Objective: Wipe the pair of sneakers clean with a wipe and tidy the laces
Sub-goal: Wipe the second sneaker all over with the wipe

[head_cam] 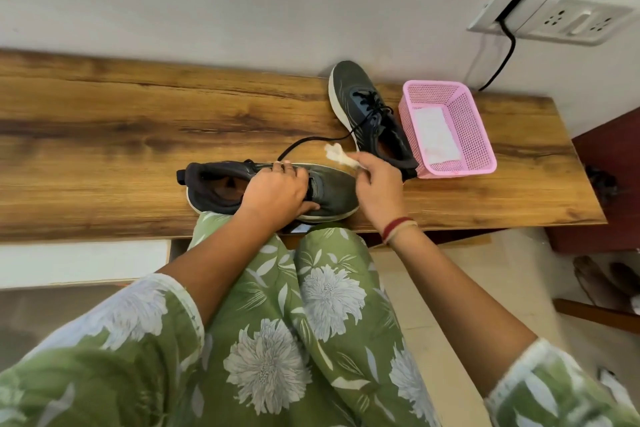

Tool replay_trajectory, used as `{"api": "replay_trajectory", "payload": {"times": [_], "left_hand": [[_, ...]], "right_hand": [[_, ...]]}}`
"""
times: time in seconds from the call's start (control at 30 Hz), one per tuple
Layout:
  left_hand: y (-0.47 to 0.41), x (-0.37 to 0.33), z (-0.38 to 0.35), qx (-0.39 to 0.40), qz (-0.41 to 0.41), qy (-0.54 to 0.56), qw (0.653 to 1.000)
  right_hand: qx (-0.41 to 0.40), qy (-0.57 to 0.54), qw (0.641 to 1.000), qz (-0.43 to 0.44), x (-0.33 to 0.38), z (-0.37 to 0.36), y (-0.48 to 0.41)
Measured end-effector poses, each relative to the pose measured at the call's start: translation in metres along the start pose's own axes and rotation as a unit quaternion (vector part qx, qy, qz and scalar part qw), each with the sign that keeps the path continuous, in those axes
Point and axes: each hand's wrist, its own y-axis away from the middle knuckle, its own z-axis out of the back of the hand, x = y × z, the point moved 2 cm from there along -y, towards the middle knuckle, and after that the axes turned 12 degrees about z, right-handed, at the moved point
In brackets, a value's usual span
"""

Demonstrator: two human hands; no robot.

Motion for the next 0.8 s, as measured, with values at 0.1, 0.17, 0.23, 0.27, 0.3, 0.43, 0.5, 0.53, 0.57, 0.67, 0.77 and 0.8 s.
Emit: {"api": "replay_trajectory", "payload": {"times": [0.1,0.17,0.23,0.27,0.3,0.43,0.5,0.53,0.57,0.67,0.77,0.8], "left_hand": [[0.001,0.000,0.000,-0.012,-0.007,0.006,1.000],[0.001,0.000,-0.001,-0.013,-0.009,0.011,1.000],[-0.001,0.000,-0.003,-0.009,-0.012,0.011,1.000],[-0.001,-0.001,-0.003,-0.007,-0.014,0.008,1.000],[-0.002,-0.002,-0.004,-0.005,-0.016,0.005,1.000],[0.000,-0.003,-0.003,-0.001,-0.017,-0.001,1.000],[0.000,-0.004,-0.003,0.001,-0.017,0.000,1.000],[0.001,-0.003,-0.002,-0.001,-0.017,0.003,1.000],[0.001,-0.002,-0.002,-0.005,-0.017,0.008,1.000],[0.002,-0.001,-0.001,-0.008,-0.017,0.024,1.000],[0.001,-0.001,0.000,-0.006,-0.018,0.020,1.000],[0.001,-0.001,0.000,-0.005,-0.017,0.017,1.000]], "right_hand": [[0.148,0.060,0.984,0.075,0.007,-0.029,-0.019],[0.220,0.105,0.962,0.124,0.005,-0.043,-0.012],[0.224,0.126,0.956,0.143,-0.001,-0.045,0.001],[0.218,0.136,0.956,0.139,-0.003,-0.043,0.005],[0.218,0.147,0.955,0.137,-0.006,-0.041,0.008],[0.234,0.193,0.943,0.140,-0.006,-0.031,0.012],[0.252,0.195,0.937,0.144,-0.001,-0.019,0.013],[0.253,0.171,0.943,0.131,0.001,-0.012,0.012],[0.231,0.119,0.960,0.103,0.003,-0.004,0.011],[0.020,-0.013,1.000,-0.008,0.008,0.014,-0.006],[-0.049,-0.042,0.997,-0.051,0.008,0.003,-0.029],[-0.001,-0.020,0.999,-0.033,0.008,-0.006,-0.033]]}}
